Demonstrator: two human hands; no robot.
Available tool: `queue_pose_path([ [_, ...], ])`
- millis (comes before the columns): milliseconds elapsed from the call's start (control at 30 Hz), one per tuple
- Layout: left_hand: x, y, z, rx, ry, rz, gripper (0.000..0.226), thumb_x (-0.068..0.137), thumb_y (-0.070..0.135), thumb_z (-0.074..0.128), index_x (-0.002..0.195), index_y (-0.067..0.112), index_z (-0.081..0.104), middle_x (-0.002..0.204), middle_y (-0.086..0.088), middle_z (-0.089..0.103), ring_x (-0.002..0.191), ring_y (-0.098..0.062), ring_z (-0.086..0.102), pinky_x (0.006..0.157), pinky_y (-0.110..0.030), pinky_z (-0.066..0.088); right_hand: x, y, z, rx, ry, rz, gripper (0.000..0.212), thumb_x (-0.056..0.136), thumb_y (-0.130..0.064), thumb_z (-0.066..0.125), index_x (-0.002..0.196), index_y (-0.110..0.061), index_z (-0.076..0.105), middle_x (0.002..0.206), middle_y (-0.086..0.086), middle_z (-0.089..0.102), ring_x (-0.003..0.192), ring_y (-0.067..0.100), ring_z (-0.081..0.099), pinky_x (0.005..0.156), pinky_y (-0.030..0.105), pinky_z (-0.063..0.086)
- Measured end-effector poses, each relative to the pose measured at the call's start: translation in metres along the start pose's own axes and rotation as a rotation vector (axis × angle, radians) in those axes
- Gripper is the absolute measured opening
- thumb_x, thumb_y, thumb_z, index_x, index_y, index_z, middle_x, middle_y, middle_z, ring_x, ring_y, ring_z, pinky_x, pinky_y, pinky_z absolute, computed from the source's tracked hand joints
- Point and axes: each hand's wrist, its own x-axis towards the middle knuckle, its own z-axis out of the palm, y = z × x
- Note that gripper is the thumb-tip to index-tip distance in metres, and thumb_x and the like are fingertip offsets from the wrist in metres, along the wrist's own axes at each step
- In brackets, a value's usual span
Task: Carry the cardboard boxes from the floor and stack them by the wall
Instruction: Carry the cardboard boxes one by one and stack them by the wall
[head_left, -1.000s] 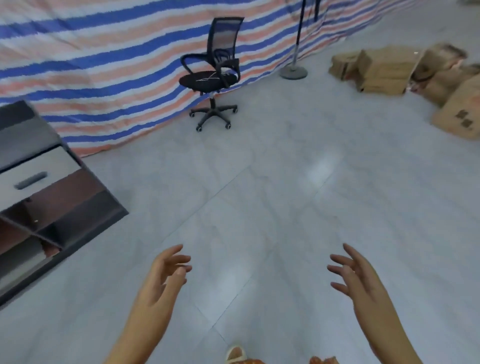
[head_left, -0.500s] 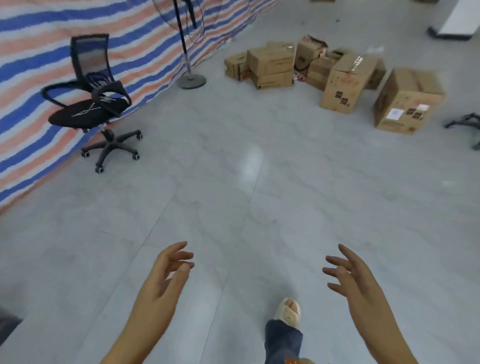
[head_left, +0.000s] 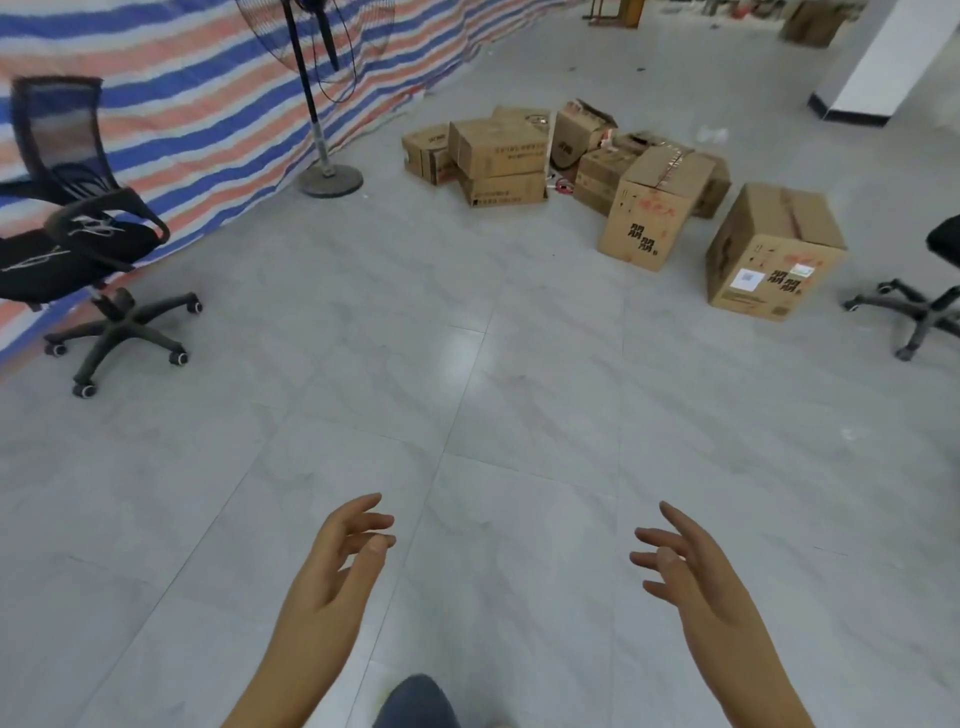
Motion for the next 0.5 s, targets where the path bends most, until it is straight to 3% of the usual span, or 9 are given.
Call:
queue_pose_path([
  [300, 0.166, 0.006, 0.037, 0.060, -0.019, -0.040, 0.029, 0.096, 0.011, 0.047, 0.114, 0.032, 0.057, 0.106, -0.001, 0.066, 0.100, -0.016, 0.065, 0.091, -0.043, 0.051, 0.162, -0.013, 0.020, -0.040, 0.034, 0.022, 0.037, 0.097, -0.016, 0.048, 0.127, -0.039, 0.049, 0.110, -0.014, 0.065, 0.094, 0.000, 0.065, 0.086, 0.031, 0.049],
  [500, 0.311, 0.061, 0.071, 0.080, -0.163, 0.041, 0.032, 0.083, 0.041, 0.048, 0.114, 0.038, 0.057, 0.108, 0.012, 0.065, 0.100, -0.006, 0.063, 0.091, -0.037, 0.049, 0.275, -0.048, 0.032, 0.004, 0.157, 0.007, 0.037, 0.097, -0.017, 0.048, 0.122, -0.044, 0.049, 0.109, -0.015, 0.066, 0.094, 0.001, 0.066, 0.081, 0.028, 0.050],
])
